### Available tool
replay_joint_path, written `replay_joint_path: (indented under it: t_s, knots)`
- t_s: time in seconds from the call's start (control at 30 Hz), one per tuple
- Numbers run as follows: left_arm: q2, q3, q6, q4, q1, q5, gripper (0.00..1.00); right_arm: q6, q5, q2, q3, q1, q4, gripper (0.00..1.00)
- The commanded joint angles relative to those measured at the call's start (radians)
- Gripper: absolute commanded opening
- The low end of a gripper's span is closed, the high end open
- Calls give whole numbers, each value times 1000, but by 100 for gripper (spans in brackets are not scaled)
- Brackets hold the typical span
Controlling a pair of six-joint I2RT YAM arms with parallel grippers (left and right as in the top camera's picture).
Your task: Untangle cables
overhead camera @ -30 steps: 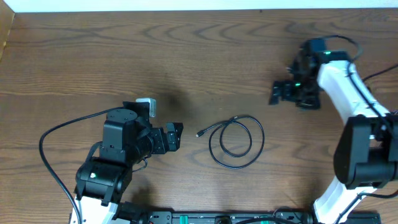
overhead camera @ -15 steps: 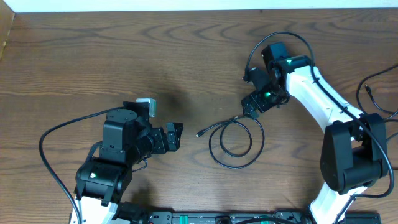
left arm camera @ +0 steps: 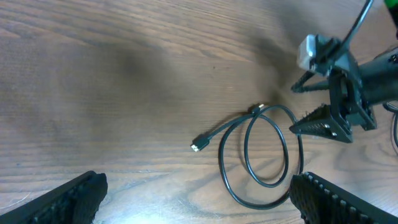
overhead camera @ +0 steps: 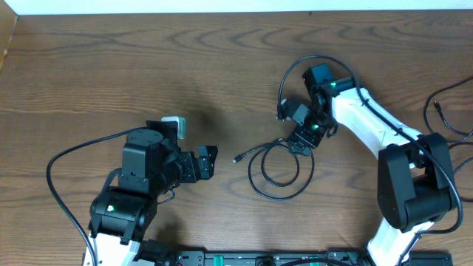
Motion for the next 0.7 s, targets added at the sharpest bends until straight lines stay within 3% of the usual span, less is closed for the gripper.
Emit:
replay_joint_path:
  t_s: [0.0, 0.23, 0.37, 0.53, 0.67]
  knots:
    - [0, 7, 17, -3, 4, 12, 98, -64, -25, -6, -34, 10, 27, 72]
    - [0, 7, 17, -3, 4, 12, 98, -64, -29, -6, -92, 13, 120, 72]
    - [0, 7, 17, -3, 4, 12, 98, -64, -29, -6, -116, 21, 164, 65]
    - [0, 7, 17, -3, 4, 12, 98, -64, -29, -6, -119, 21, 168, 49]
    - [0, 7, 17, -3, 4, 12, 98, -64, -29, -6, -119, 23, 169, 17]
